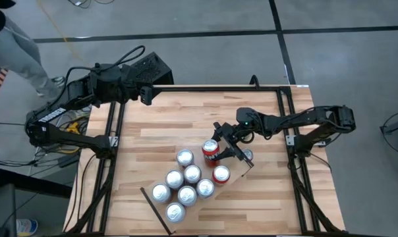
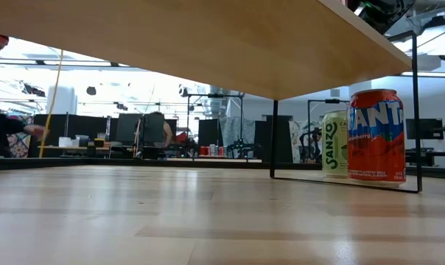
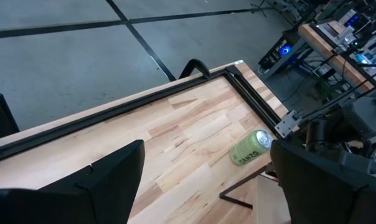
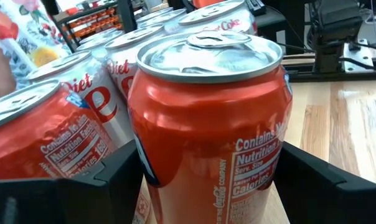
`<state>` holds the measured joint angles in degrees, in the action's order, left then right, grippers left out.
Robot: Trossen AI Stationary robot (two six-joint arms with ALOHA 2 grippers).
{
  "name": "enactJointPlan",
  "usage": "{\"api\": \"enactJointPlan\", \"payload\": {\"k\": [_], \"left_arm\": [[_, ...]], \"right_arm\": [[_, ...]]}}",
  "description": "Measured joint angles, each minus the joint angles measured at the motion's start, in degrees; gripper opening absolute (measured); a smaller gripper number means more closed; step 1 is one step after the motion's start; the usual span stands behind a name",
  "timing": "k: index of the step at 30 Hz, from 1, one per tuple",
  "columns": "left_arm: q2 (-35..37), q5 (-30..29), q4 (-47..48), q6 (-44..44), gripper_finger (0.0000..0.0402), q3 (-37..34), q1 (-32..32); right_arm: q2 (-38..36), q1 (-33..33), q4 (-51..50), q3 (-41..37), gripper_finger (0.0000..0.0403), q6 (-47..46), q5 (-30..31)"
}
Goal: Place canned beverage on shelf
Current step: Put the red soda can on the shelf aligned with the other red soda can
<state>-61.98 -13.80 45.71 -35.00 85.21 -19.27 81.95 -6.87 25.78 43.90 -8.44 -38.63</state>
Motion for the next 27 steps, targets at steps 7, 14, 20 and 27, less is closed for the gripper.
{"api": "enactJointPlan", "payload": {"k": [7, 14, 20, 27], "left_arm": [[-0.01, -0.03, 0.00, 0.02, 0.0332, 0.00, 0.01], [-0.02, -0.07, 0.02, 0.02, 0.0332, 0.00, 0.01], [-0.02, -0.07, 0.02, 0.02, 0.0332, 0.00, 0.02], [0.00, -0.07, 0.02, 0.02, 0.0332, 0.00, 0.01]], "right_arm": [[-0.04, -0.05, -0.01, 0.00, 0.0306, -1.21, 2.04], [-0.04, -0.14, 0.05, 0.02, 0.0306, -2.05, 2.97], [-0.04, -0.02, 0.29, 0.02, 0.0306, -2.10, 2.81], [-0.02, 0.03, 0.52, 0.02, 0.0306, -3.60, 2.78]]}}
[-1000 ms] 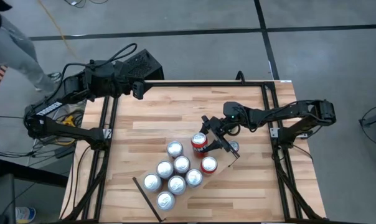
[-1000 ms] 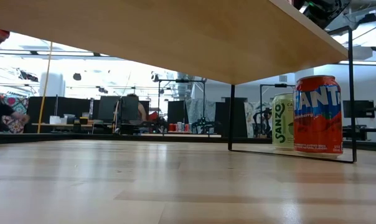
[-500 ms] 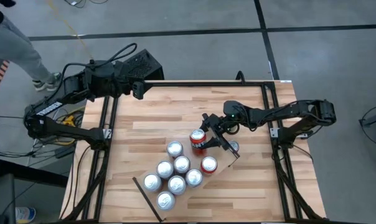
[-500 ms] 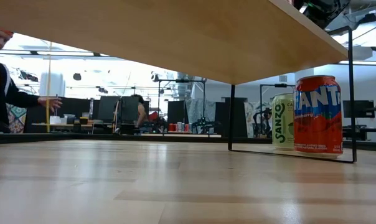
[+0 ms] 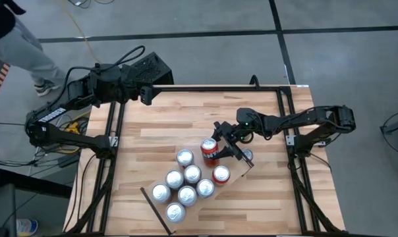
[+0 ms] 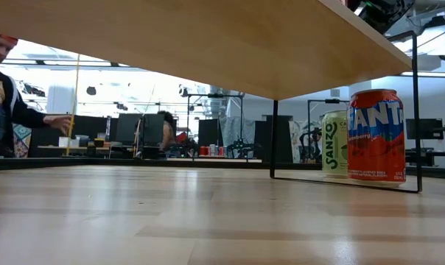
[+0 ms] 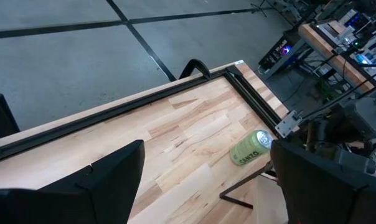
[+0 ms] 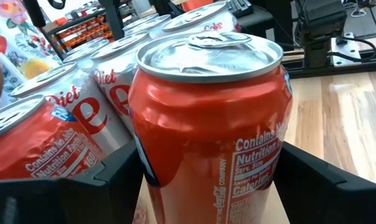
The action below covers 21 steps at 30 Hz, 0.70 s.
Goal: Place canned beverage on shelf
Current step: Put the red soda can on the shelf aligned with the other red soda can
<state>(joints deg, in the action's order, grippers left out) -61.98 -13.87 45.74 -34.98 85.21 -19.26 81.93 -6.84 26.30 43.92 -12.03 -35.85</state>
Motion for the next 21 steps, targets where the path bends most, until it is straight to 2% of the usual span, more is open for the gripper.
{"api": "enactJointPlan", "payload": {"k": [18, 21], "left_arm": [[-0.01, 0.00, 0.00, 0.02, 0.0332, 0.00, 0.01], [0.00, 0.00, 0.00, 0.02, 0.0332, 0.00, 0.01]], "right_arm": [[0.04, -0.68, 0.51, -0.04, 0.0306, -0.20, -1.73], [0.04, -0.76, 0.55, -0.04, 0.0306, -2.49, -1.67]]}}
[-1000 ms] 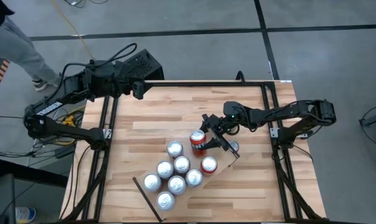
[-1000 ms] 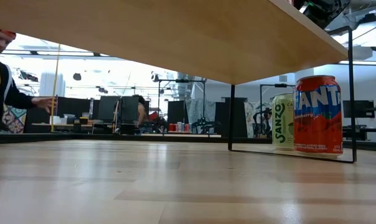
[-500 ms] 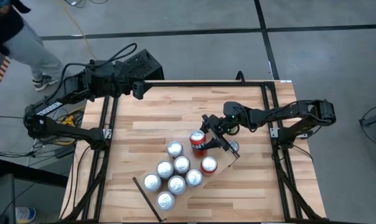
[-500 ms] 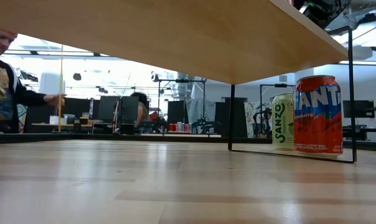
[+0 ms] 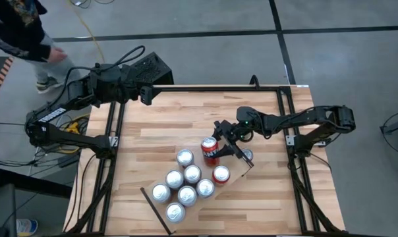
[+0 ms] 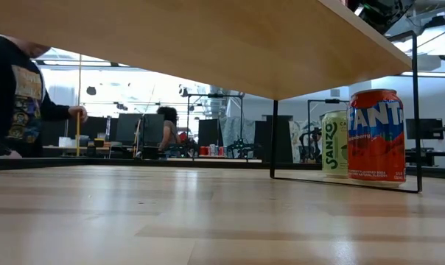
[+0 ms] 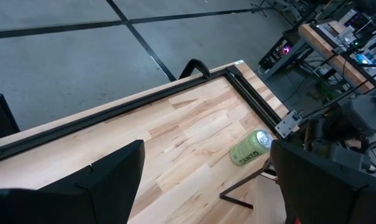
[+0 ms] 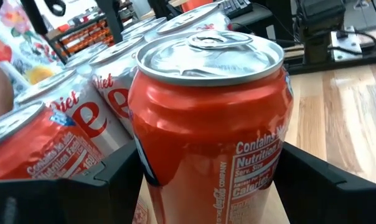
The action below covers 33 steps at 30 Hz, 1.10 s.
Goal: Place canned beverage on shelf
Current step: Put the red soda can on the shelf aligned with the other red soda can
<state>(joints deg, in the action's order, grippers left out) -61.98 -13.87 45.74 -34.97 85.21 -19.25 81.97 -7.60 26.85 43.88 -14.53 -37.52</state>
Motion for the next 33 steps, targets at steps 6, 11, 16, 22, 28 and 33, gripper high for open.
{"api": "enactJointPlan", "payload": {"k": [6, 11, 16, 22, 28, 33], "left_arm": [[-0.01, 0.00, 0.00, 0.00, 0.0332, 0.00, 0.00], [-0.02, 0.00, 0.00, 0.01, 0.0332, 0.00, -0.02], [-0.02, 0.00, 0.00, 0.01, 0.0332, 0.00, -0.01], [-0.01, 0.00, 0.00, 0.01, 0.0332, 0.00, -0.01], [-0.02, 0.00, 0.00, 0.01, 0.0332, 0.00, 0.00], [-0.02, 0.00, -0.02, 0.01, 0.0332, 0.00, 0.00]], "right_arm": [[-0.02, -0.14, -0.48, 0.00, 0.0306, -1.08, 1.45], [-0.02, -0.44, -0.54, 0.00, 0.0306, -0.79, 0.34], [-0.02, -0.44, -0.61, 0.00, 0.0306, -0.17, 0.08], [-0.02, -0.43, -0.68, 0.00, 0.0306, -0.59, -0.10], [-0.02, -0.42, -0.76, 0.00, 0.0306, -0.02, -1.44], [-0.02, -0.42, -0.80, 0.00, 0.0306, 0.72, -1.85]]}}
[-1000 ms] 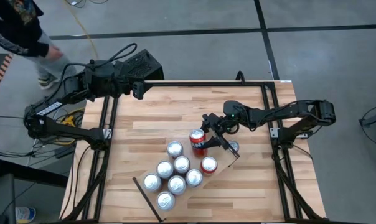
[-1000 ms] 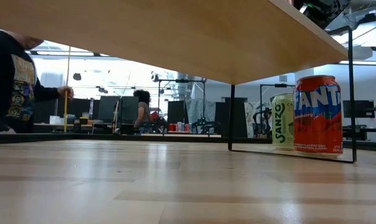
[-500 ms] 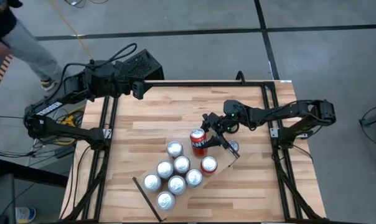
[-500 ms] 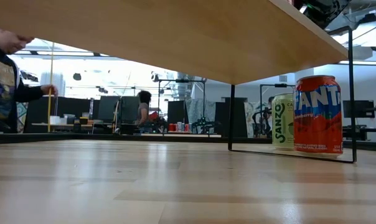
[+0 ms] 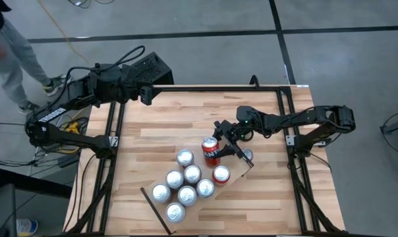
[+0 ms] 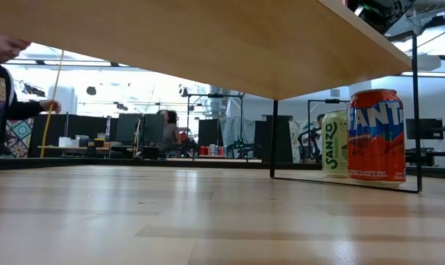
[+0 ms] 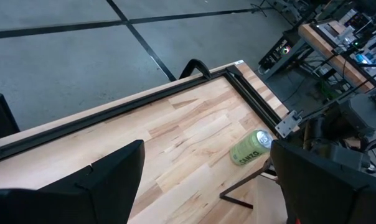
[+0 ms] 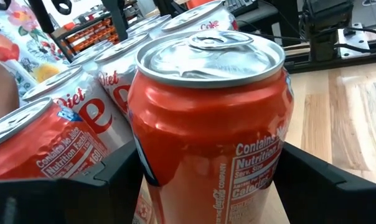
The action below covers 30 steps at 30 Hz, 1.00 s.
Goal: Place canned beverage on shelf
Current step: Put the red soda can on the shelf aligned with the other red soda can
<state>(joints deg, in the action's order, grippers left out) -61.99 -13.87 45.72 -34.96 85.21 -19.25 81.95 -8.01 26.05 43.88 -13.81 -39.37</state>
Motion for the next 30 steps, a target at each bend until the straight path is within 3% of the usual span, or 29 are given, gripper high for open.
{"api": "enactJointPlan", "payload": {"k": [30], "left_arm": [[0.02, 0.00, 0.02, 0.00, 0.0332, 0.00, 0.01]], "right_arm": [[0.07, -0.79, 2.73, -0.09, 0.0308, 2.04, -0.20]]}}
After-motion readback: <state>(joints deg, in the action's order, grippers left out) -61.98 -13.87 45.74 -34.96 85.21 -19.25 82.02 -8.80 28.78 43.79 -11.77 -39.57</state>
